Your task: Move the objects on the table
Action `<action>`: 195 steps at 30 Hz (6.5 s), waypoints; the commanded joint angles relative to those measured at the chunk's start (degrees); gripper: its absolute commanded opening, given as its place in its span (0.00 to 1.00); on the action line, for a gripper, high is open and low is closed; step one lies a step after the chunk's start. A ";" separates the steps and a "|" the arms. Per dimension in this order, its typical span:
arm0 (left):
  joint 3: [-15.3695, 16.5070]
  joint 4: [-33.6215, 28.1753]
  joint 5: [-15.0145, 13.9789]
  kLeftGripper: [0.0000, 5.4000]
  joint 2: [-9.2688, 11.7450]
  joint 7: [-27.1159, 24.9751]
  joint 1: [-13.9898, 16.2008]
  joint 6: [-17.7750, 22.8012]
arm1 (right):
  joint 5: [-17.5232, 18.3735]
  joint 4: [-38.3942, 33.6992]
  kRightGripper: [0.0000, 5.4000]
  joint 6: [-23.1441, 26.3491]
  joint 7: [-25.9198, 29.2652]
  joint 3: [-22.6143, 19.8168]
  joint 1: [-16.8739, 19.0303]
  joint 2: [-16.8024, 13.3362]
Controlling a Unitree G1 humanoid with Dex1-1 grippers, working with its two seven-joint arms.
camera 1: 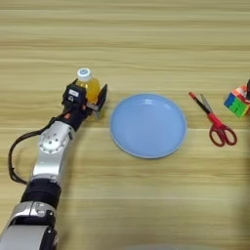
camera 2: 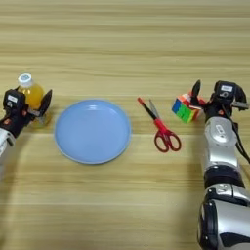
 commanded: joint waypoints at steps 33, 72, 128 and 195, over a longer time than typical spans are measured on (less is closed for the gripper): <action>-9.89 -17.88 -2.32 0.64 -5.25 -6.15 1.15 8.49 | -0.29 -3.60 1.00 0.81 -2.29 1.80 -0.59 2.32; -14.03 -11.12 1.92 0.99 -7.98 -5.20 1.31 6.39 | -0.39 -6.10 1.00 1.89 -1.91 1.88 0.61 2.79; 9.25 10.44 -1.74 1.00 -1.59 17.45 -11.17 2.23 | 8.19 -45.11 1.00 17.99 26.67 15.30 17.19 2.71; 8.35 18.42 0.00 1.00 -0.48 17.75 -13.67 -0.68 | 6.17 -32.81 1.00 30.73 39.40 28.99 5.64 11.44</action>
